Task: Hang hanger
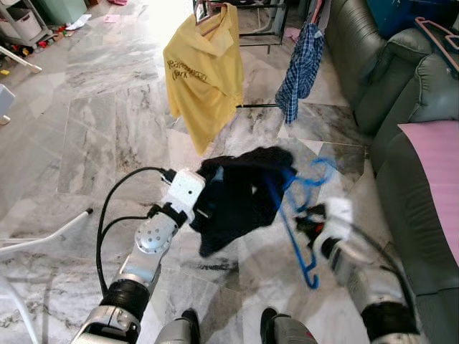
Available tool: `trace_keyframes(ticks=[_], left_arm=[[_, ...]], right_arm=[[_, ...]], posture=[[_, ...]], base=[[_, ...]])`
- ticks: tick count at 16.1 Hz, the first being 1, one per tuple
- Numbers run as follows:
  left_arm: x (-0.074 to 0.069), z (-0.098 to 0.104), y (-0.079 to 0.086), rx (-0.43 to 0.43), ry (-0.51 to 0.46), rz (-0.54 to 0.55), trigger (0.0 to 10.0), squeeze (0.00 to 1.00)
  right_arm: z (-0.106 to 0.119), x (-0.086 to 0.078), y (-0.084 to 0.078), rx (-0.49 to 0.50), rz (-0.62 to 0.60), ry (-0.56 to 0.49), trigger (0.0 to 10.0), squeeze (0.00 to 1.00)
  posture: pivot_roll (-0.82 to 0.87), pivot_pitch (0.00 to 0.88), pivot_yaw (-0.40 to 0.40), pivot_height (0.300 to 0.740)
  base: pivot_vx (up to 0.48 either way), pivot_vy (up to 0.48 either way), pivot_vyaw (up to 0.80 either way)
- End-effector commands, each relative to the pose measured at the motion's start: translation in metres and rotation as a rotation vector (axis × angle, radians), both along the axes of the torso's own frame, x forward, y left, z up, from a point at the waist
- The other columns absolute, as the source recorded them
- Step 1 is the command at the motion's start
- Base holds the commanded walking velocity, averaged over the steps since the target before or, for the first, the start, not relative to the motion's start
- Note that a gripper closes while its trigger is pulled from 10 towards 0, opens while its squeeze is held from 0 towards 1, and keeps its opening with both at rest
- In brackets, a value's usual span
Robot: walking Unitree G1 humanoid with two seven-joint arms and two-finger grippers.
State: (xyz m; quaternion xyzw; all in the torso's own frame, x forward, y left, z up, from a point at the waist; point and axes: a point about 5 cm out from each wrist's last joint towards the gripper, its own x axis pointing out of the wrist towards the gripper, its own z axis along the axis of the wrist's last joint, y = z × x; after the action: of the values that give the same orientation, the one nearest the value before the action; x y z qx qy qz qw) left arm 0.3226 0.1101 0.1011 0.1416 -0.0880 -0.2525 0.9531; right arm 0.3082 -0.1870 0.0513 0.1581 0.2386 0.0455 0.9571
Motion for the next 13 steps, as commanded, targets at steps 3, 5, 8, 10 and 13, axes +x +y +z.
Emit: trace_keyframes(ticks=[3,5,8,10,13], left_arm=[[-0.024,-0.040,-0.012,0.040,0.140,-0.092,10.0,0.00],[-0.032,-0.047,-0.022,0.053,0.168,-0.156,10.0,0.00],[-0.041,-0.054,-0.033,0.084,0.188,-0.249,10.0,0.00],[-0.043,-0.060,-0.036,0.137,0.195,-0.280,10.0,0.00],[-0.044,-0.063,-0.037,0.162,0.217,-0.294,10.0,0.00]], right_arm=[[0.044,0.024,-0.023,0.265,-0.254,-0.119,10.0,0.00],[0.080,0.038,-0.011,0.424,-0.258,-0.248,10.0,0.00],[0.120,0.050,0.009,0.568,-0.210,-0.380,10.0,0.00],[0.142,0.052,0.027,0.602,-0.104,-0.419,10.0,0.00],[0.157,0.047,0.044,0.606,0.023,-0.474,10.0,0.00]], posture=[[-0.11,0.210,0.043,0.740],[-0.11,0.209,0.042,0.740],[-0.13,0.209,0.042,0.740],[-0.13,0.209,0.042,0.740],[-0.13,0.211,0.041,0.740]], base=[[0.000,0.000,0.00],[0.000,0.000,0.00],[0.000,0.000,0.00],[0.000,0.000,0.00],[0.000,0.000,0.00]])
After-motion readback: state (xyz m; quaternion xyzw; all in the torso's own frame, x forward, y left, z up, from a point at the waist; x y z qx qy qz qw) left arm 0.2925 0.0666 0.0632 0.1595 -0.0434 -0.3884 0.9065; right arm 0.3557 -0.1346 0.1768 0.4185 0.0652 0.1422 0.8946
